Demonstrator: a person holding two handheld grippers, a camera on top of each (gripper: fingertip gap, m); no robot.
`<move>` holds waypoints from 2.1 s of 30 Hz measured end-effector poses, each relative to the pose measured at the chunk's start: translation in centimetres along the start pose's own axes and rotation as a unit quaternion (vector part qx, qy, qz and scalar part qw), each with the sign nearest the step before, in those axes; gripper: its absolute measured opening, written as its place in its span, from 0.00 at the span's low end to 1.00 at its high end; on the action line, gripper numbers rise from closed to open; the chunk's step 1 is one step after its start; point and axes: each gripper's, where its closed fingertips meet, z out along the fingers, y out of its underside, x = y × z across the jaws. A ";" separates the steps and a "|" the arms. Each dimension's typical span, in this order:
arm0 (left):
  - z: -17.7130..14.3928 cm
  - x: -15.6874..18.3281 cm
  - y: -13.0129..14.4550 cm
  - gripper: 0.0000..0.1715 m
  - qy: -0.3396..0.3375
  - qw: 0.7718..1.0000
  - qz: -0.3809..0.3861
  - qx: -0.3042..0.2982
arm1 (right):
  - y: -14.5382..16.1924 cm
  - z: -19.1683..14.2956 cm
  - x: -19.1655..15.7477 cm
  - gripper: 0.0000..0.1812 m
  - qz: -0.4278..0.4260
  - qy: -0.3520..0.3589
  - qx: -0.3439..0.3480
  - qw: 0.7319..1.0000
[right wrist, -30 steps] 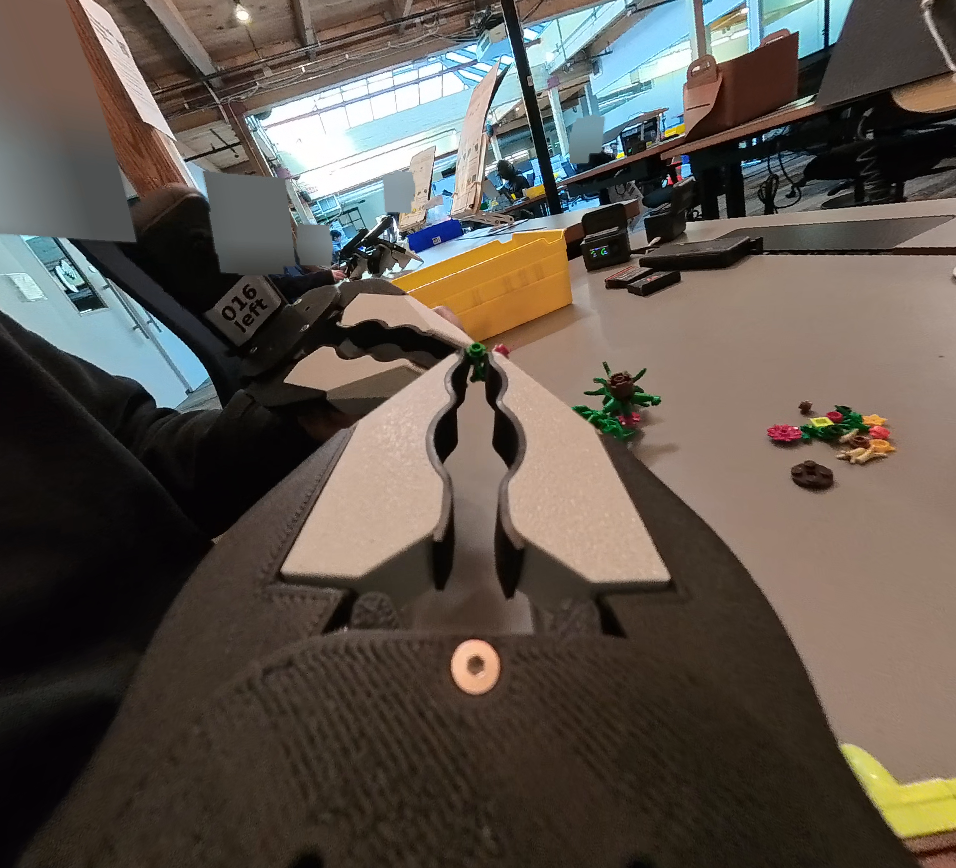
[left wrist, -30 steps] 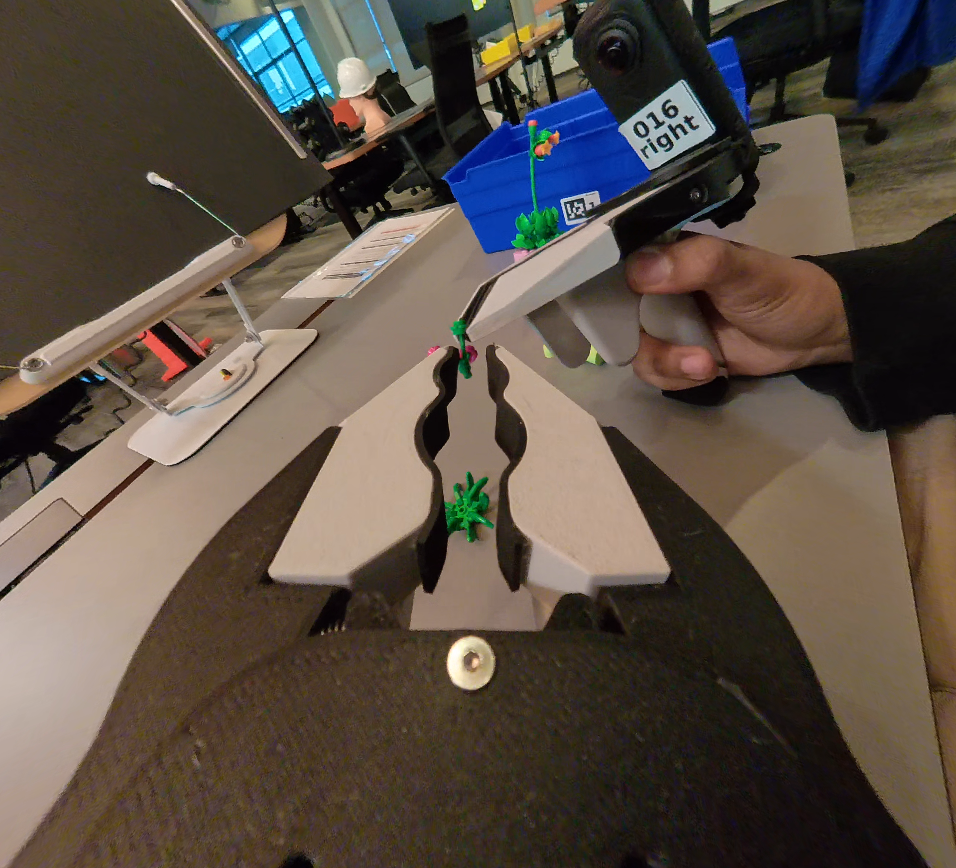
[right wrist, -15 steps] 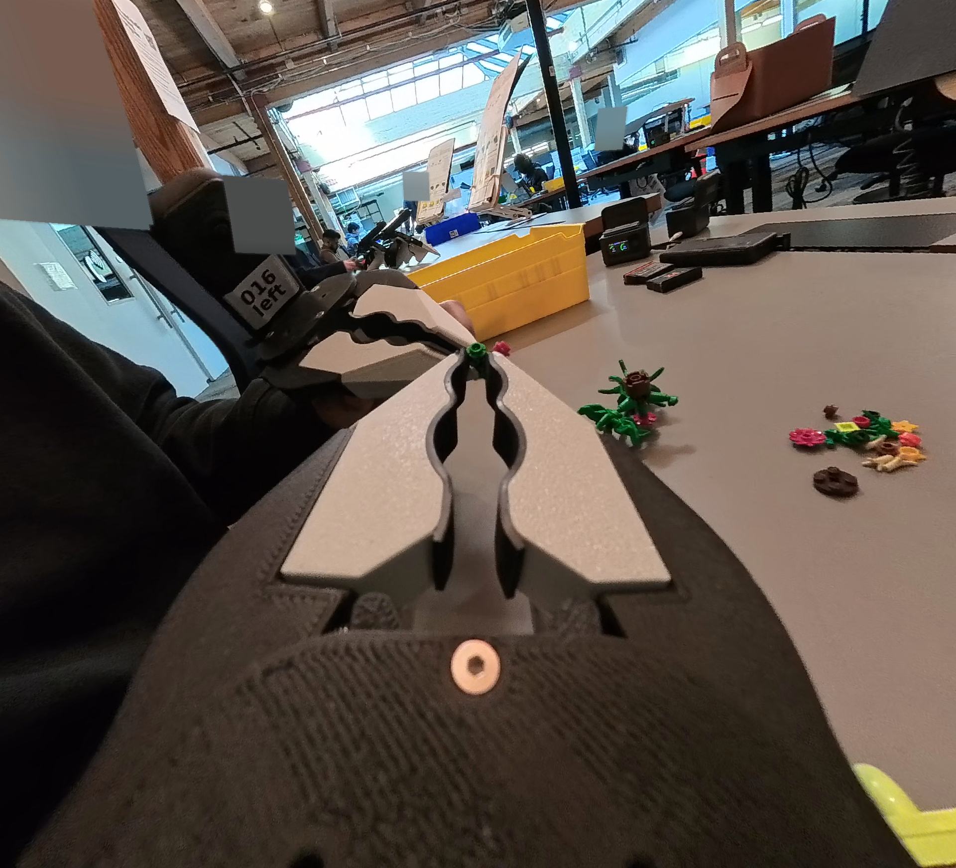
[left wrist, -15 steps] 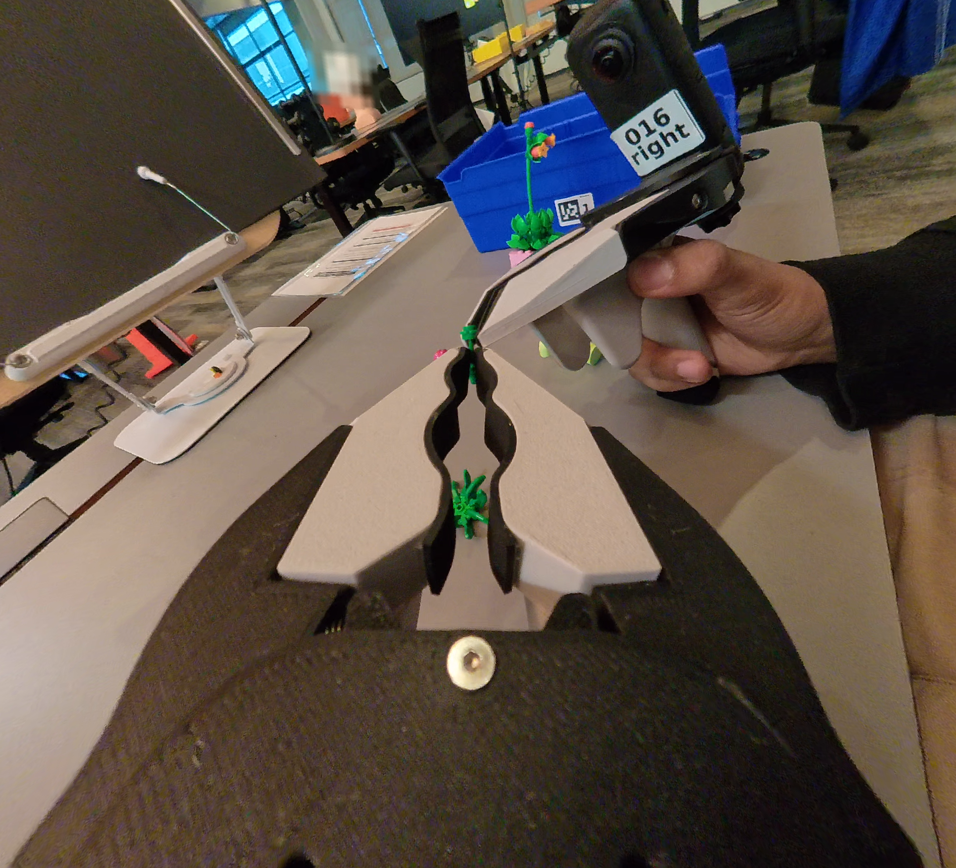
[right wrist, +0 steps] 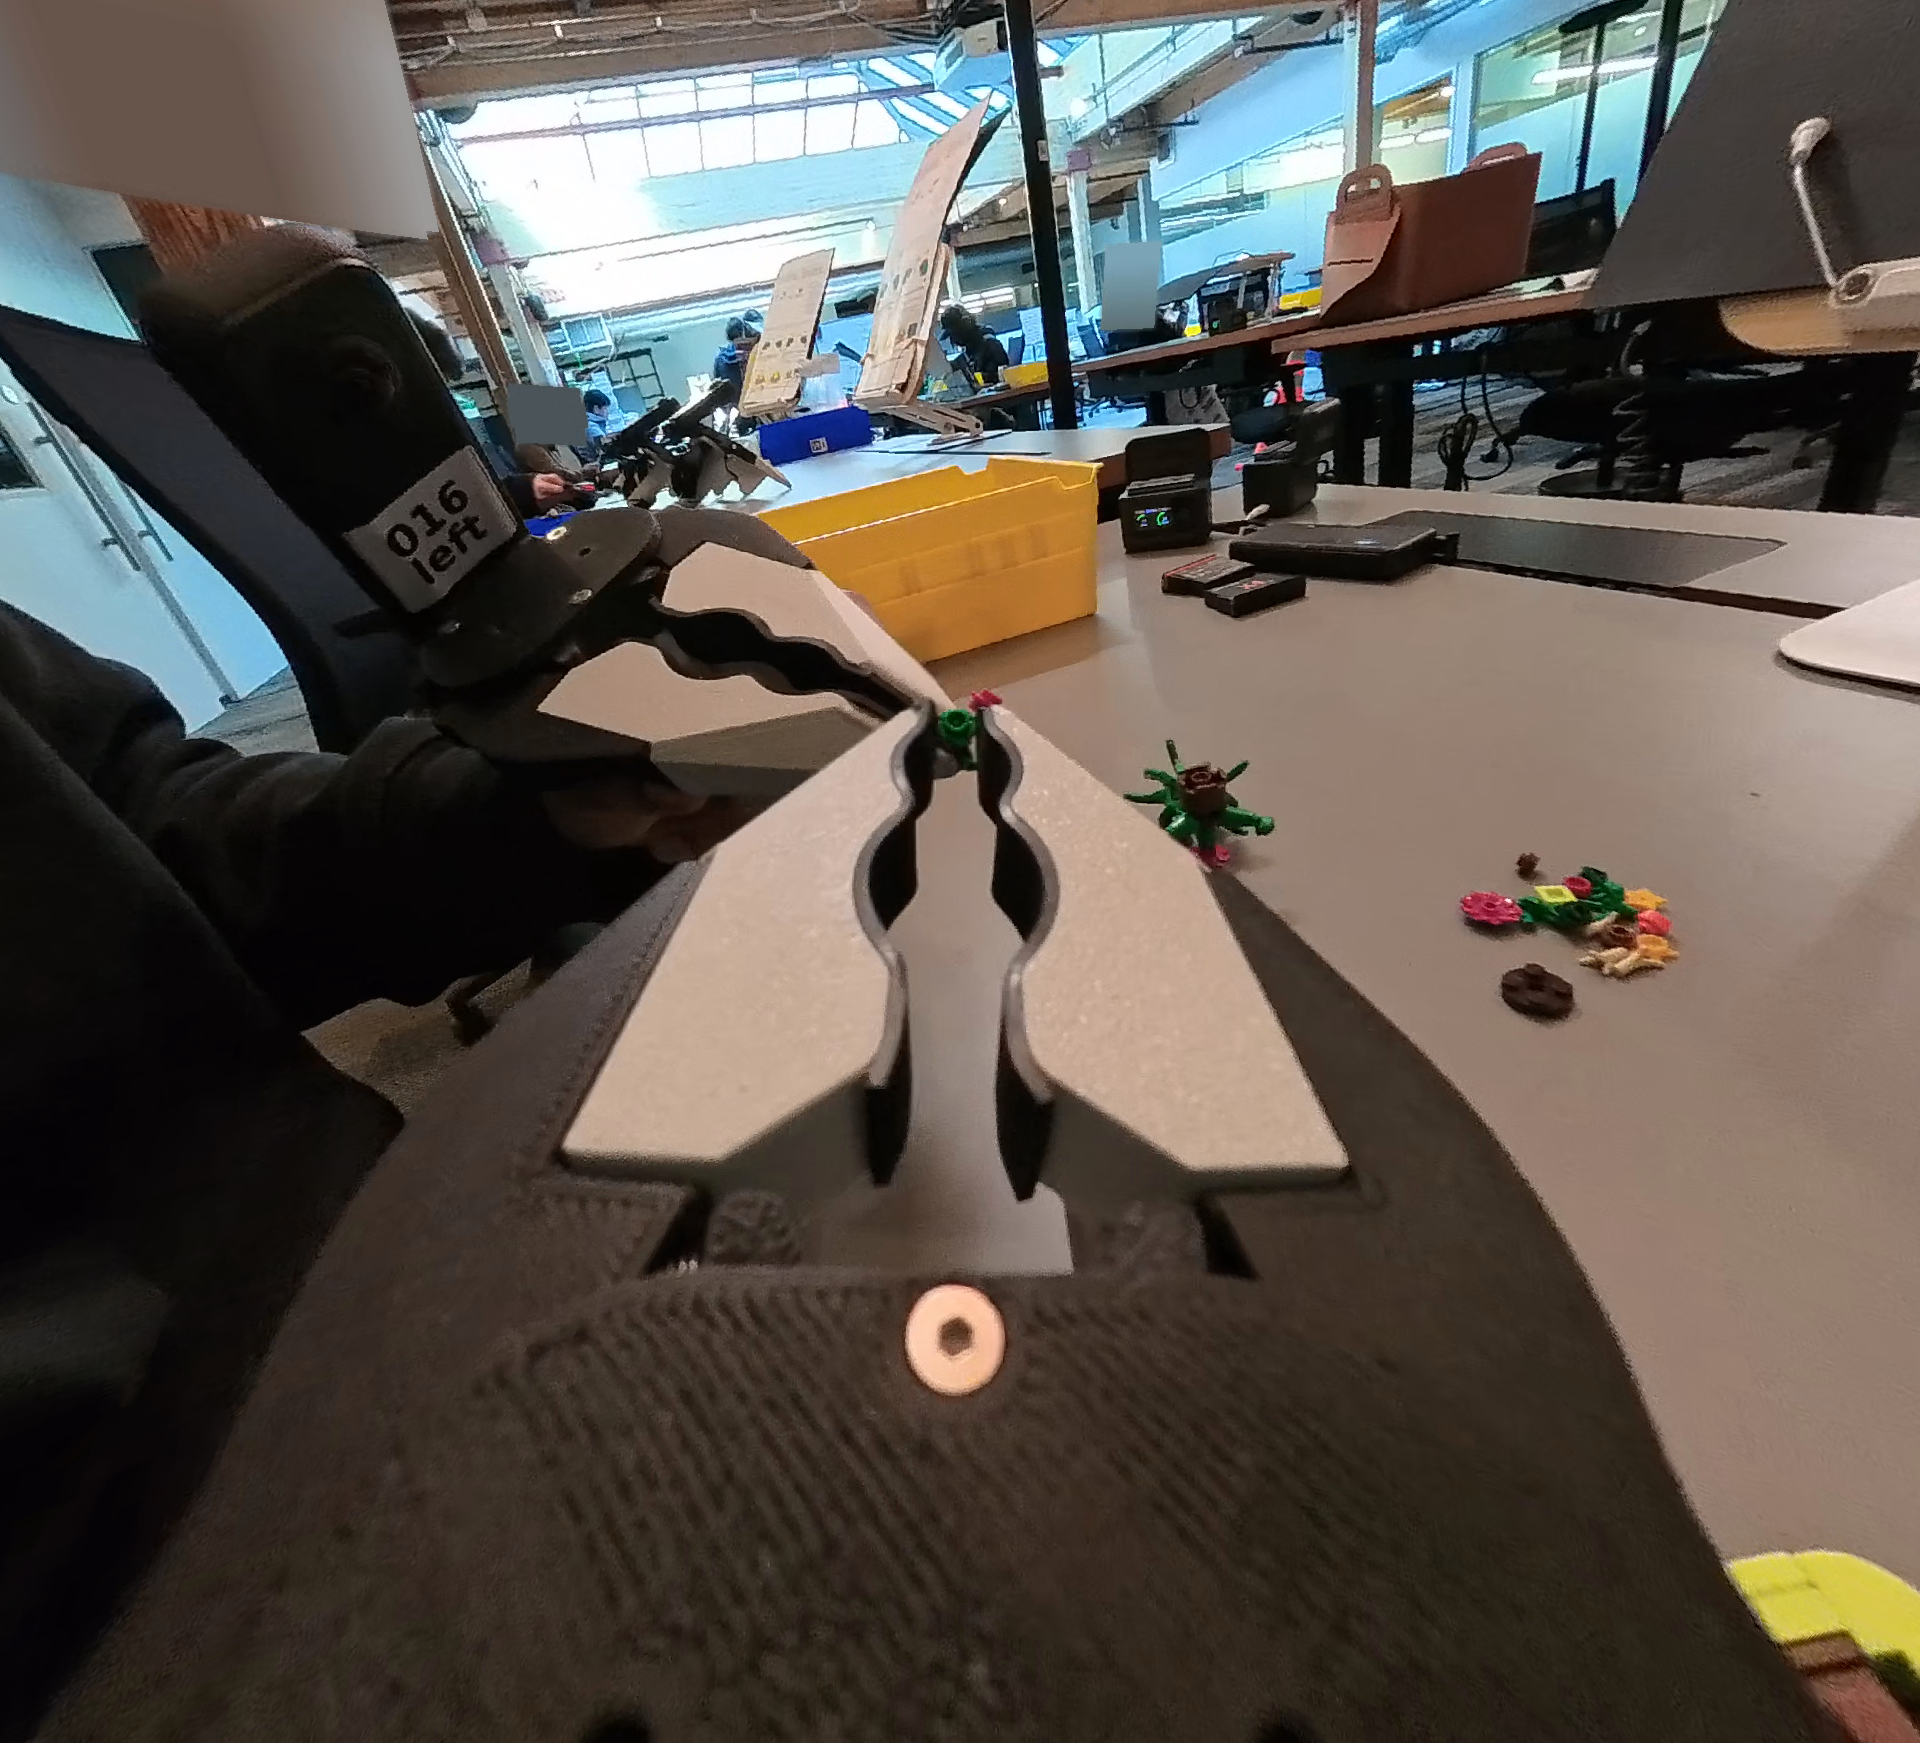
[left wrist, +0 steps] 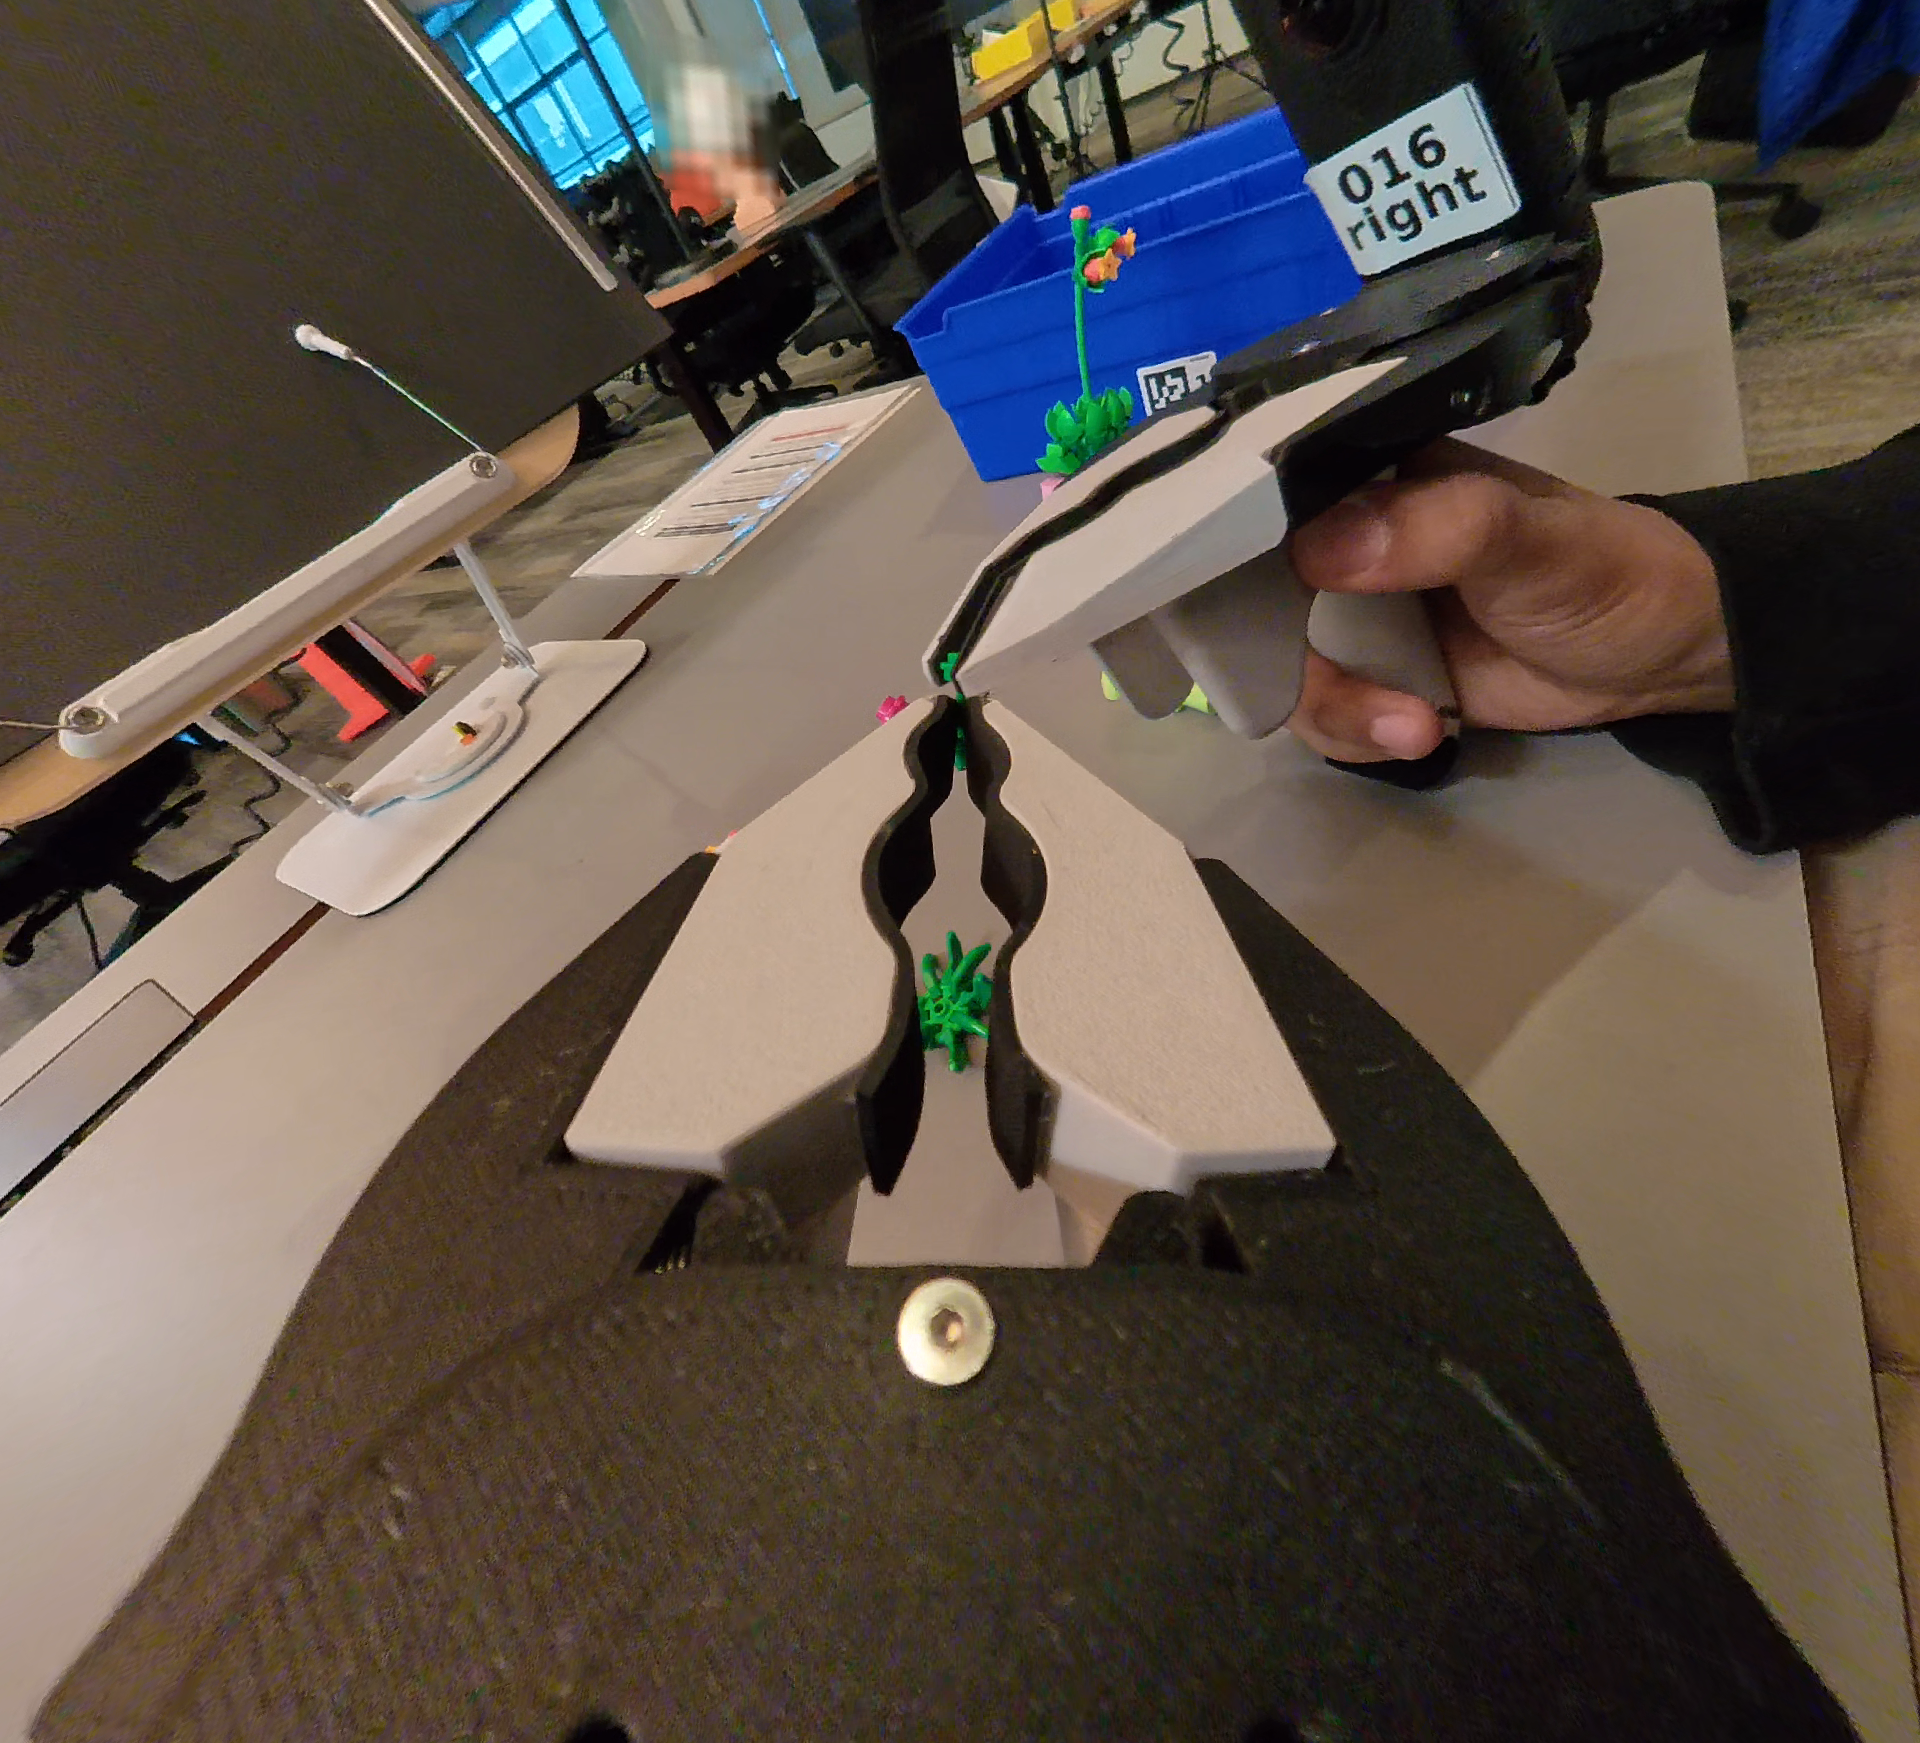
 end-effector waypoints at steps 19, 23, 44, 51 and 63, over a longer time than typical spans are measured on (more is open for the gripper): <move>-0.2 -0.1 0.9 0.00 0.003 1.000 -0.021 -0.014 | -8.5 -4.5 1.5 0.02 0.150 0.037 0.203 0.967; -0.7 -1.4 -1.8 0.00 0.002 0.996 -0.087 0.034 | -9.0 -4.5 2.5 0.03 0.062 0.111 0.108 0.986; -4.0 -7.7 2.1 0.00 -0.074 0.974 -0.201 0.074 | 8.2 3.2 16.1 0.03 0.056 0.409 -0.302 0.859; -3.7 -7.5 2.8 0.00 -0.068 0.974 -0.207 0.068 | 8.9 3.2 16.0 0.07 0.072 0.390 -0.302 0.867; -3.5 -5.8 1.8 0.00 -0.019 0.974 -0.205 0.099 | 2.2 3.7 9.6 0.13 0.125 0.286 -0.171 0.934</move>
